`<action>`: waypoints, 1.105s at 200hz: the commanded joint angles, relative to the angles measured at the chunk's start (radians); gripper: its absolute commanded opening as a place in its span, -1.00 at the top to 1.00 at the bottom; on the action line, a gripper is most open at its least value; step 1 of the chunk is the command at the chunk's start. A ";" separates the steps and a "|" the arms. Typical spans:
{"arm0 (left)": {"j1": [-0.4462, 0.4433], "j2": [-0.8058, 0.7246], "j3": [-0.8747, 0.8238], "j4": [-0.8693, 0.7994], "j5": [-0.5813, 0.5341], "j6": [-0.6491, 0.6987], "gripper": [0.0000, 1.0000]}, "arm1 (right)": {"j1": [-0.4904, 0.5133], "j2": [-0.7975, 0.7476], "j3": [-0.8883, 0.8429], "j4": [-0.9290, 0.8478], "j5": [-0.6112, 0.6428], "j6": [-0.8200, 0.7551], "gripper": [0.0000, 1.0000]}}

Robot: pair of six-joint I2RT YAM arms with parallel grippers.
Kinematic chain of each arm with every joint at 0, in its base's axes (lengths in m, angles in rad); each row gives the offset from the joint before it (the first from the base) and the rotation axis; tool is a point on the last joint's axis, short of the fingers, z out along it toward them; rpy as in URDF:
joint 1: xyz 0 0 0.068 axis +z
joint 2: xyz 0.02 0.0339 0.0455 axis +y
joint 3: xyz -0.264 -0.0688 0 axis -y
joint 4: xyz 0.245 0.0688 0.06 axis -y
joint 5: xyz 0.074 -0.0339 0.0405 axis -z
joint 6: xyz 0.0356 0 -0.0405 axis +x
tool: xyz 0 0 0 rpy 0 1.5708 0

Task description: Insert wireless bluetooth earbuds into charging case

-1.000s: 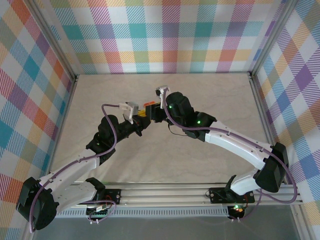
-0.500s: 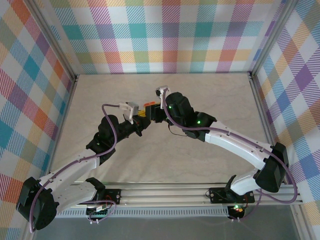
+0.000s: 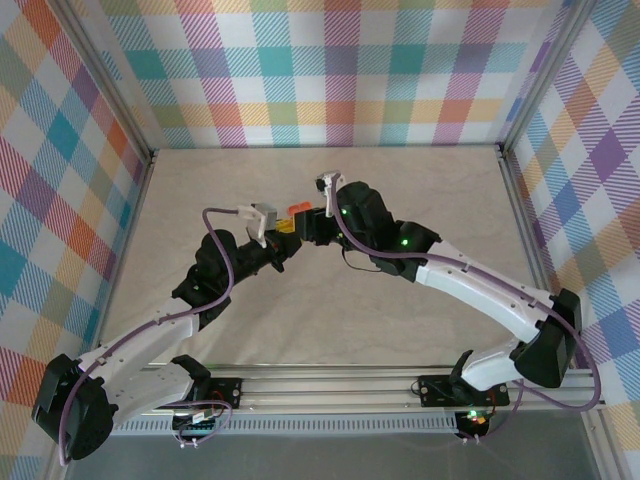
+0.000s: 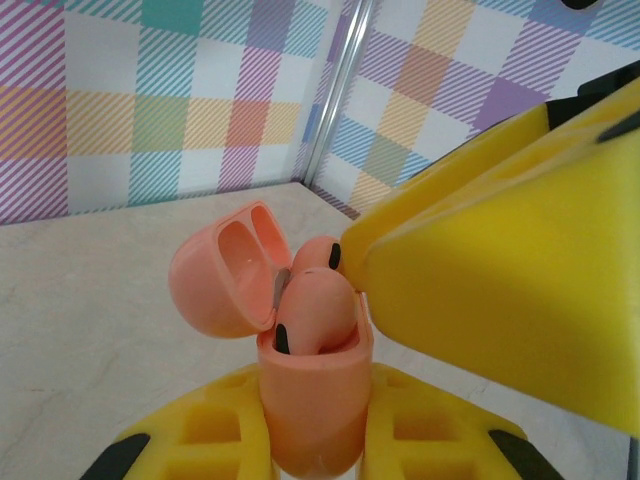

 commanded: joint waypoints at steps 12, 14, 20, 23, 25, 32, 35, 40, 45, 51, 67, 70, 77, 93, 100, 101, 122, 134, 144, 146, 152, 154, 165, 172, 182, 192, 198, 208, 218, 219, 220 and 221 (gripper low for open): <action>-0.006 -0.004 0.033 0.070 0.028 0.021 1.00 | 0.007 -0.034 0.080 -0.090 -0.068 -0.033 0.26; -0.006 -0.002 0.035 0.068 0.032 0.022 1.00 | 0.007 -0.036 0.085 -0.093 -0.071 -0.035 0.26; -0.006 -0.002 0.038 0.057 0.039 0.022 1.00 | 0.006 -0.040 0.095 -0.101 -0.082 -0.043 0.26; -0.006 -0.001 0.039 0.054 0.045 0.022 1.00 | 0.006 -0.043 0.101 -0.107 -0.086 -0.046 0.26; -0.006 -0.001 0.040 0.052 0.049 0.022 1.00 | 0.006 -0.043 0.106 -0.110 -0.089 -0.048 0.26; -0.006 0.000 0.040 0.051 0.058 0.020 1.00 | 0.006 -0.047 0.123 -0.125 -0.099 -0.057 0.26; -0.006 0.000 0.041 0.052 0.063 0.020 1.00 | 0.006 -0.049 0.132 -0.130 -0.101 -0.061 0.26; -0.006 -0.001 0.041 0.052 0.069 0.020 1.00 | 0.005 -0.051 0.144 -0.143 -0.107 -0.067 0.26; -0.006 -0.001 0.041 0.052 0.076 0.019 1.00 | 0.004 -0.053 0.156 -0.154 -0.111 -0.074 0.25; -0.006 -0.002 0.042 0.051 0.082 0.020 1.00 | 0.003 -0.056 0.168 -0.166 -0.114 -0.080 0.25; -0.006 -0.003 0.044 0.047 0.105 0.022 1.00 | -0.004 -0.065 0.192 -0.195 -0.126 -0.089 0.25; -0.006 -0.004 0.044 0.046 0.110 0.023 1.00 | -0.006 -0.067 0.197 -0.201 -0.130 -0.091 0.25; -0.006 -0.003 0.047 0.041 0.125 0.027 1.00 | -0.013 -0.071 0.209 -0.220 -0.140 -0.096 0.27; -0.006 -0.003 0.063 0.006 0.174 0.045 1.00 | -0.042 -0.072 0.257 -0.299 -0.152 -0.106 0.28; -0.006 -0.001 0.071 -0.008 0.195 0.052 1.00 | -0.064 -0.070 0.277 -0.341 -0.163 -0.107 0.27; -0.006 -0.001 0.072 -0.009 0.199 0.052 1.00 | -0.068 -0.070 0.280 -0.346 -0.168 -0.107 0.27; -0.006 0.005 0.079 -0.006 0.255 0.055 1.00 | -0.176 -0.056 0.312 -0.436 -0.309 -0.106 0.20; -0.006 0.012 0.085 0.008 0.288 0.054 1.00 | -0.240 -0.047 0.313 -0.479 -0.396 -0.098 0.09; -0.006 0.022 0.092 0.013 0.319 0.055 1.00 | -0.288 -0.042 0.306 -0.505 -0.448 -0.091 0.01; -0.006 0.024 0.096 0.013 0.326 0.054 1.00 | -0.296 -0.043 0.302 -0.508 -0.461 -0.091 0.00; -0.006 0.030 0.105 0.010 0.346 0.054 1.00 | -0.324 -0.047 0.287 -0.506 -0.500 -0.084 -0.03; -0.006 0.033 0.109 0.007 0.351 0.054 1.00 | -0.334 -0.049 0.282 -0.503 -0.513 -0.081 -0.04; -0.006 0.047 0.128 -0.004 0.387 0.054 1.00 | -0.380 -0.069 0.238 -0.466 -0.592 -0.064 -0.06; -0.006 0.055 0.133 -0.004 0.404 0.055 1.00 | -0.404 -0.084 0.209 -0.434 -0.642 -0.056 -0.08; -0.006 0.065 0.142 0.005 0.427 0.047 1.00 | -0.429 -0.098 0.181 -0.395 -0.711 -0.049 -0.11; -0.006 0.074 0.147 0.019 0.447 0.039 1.00 | -0.439 -0.101 0.166 -0.374 -0.759 -0.055 -0.18; -0.006 0.080 0.151 0.027 0.459 0.033 1.00 | -0.440 -0.099 0.162 -0.367 -0.781 -0.062 -0.21; -0.006 0.094 0.162 0.032 0.473 0.023 1.00 | -0.440 -0.098 0.145 -0.345 -0.806 -0.066 -0.21; -0.006 0.113 0.175 0.032 0.492 0.015 1.00 | -0.440 -0.096 0.122 -0.314 -0.832 -0.062 -0.21; -0.006 0.115 0.176 0.032 0.494 0.015 1.00 | -0.440 -0.096 0.121 -0.312 -0.835 -0.062 -0.21; -0.006 0.117 0.179 0.032 0.497 0.013 1.00 | -0.440 -0.096 0.119 -0.308 -0.837 -0.061 -0.21; -0.006 0.119 0.180 0.032 0.499 0.013 1.00 | -0.440 -0.095 0.118 -0.306 -0.838 -0.061 -0.21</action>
